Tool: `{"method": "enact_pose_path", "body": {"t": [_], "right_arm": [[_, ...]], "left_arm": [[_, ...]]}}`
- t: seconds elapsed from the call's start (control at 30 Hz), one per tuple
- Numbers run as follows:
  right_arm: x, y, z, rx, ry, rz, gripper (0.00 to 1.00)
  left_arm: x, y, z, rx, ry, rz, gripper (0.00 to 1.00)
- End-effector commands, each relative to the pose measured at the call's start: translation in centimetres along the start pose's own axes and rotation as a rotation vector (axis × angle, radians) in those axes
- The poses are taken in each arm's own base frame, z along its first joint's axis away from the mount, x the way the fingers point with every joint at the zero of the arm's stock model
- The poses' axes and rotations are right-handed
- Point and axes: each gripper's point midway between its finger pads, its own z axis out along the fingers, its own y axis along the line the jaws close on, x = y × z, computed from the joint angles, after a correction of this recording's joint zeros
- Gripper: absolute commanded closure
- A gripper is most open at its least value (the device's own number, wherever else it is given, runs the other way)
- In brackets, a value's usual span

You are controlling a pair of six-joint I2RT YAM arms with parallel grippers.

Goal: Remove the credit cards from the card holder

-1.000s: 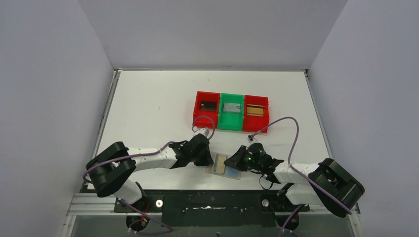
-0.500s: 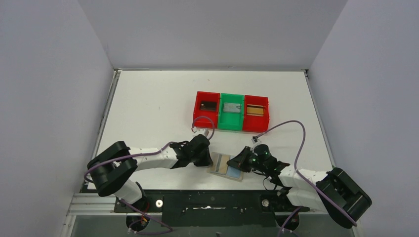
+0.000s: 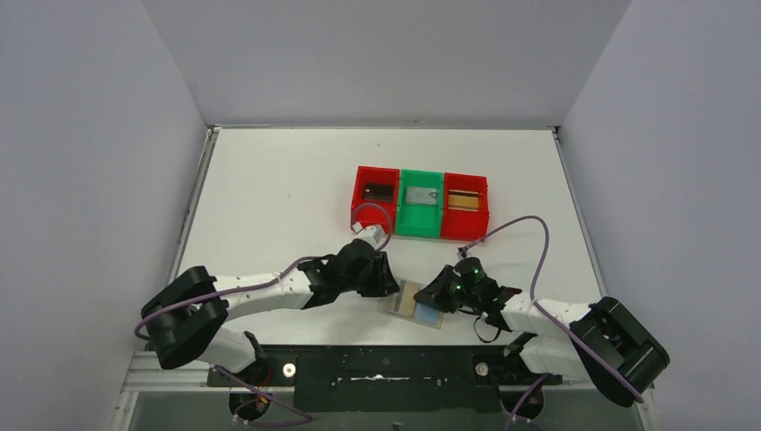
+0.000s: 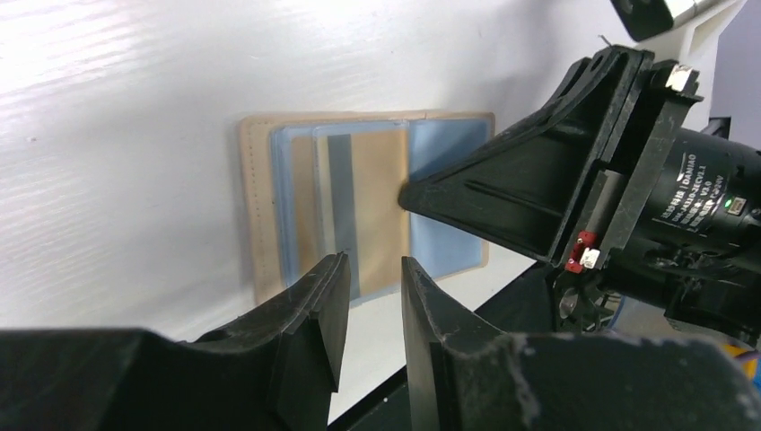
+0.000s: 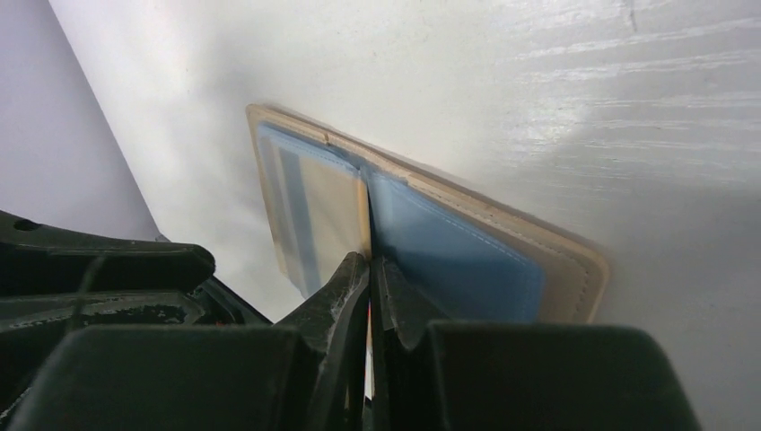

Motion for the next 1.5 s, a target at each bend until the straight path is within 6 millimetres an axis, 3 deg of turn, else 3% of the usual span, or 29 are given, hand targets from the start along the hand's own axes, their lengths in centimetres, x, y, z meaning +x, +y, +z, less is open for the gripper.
{"method": "enact_pose_path", "body": {"t": [0.0,0.3,0.6,0.97,1.13,1.27,1.47], "right_arm": [[-0.5,-6.5,-0.7,0.286,-0.067,-0.015,1.0],[-0.6,-6.4,-0.8,0.277,-0.071,-0.032,0.97],[-1.6,-3.0,-0.9,0.191,-0.088,-0.075,0.64],[-0.8,-2.6,0.0,0.227,-0.038,-0.128,0.9],[-0.6,-2.6,0.3,0.252,-0.031,-0.133,0.9],[-1.1,-2.1,0.0,0.254,-0.052,-0.141,0.81],[-2.2,1.5,-0.9,0.241,-0.087,-0.267,0.63]], "left_arm": [[-0.3,-2.7,0.9,0.099,0.019,0.033,0.73],[1.8,-0.1,3.0,-0.014,0.104,0.003,0.72],[2.6,0.1,3.4,-0.012,0.141,0.008,0.72],[1.9,-4.0,3.0,0.175,0.138,-0.008,0.73],[1.5,-4.5,2.8,0.197,0.121,-0.019,0.73],[0.8,-3.3,2.5,0.128,0.08,-0.026,0.73],[-1.9,1.8,-0.1,-0.138,-0.1,-0.11,0.73]]}}
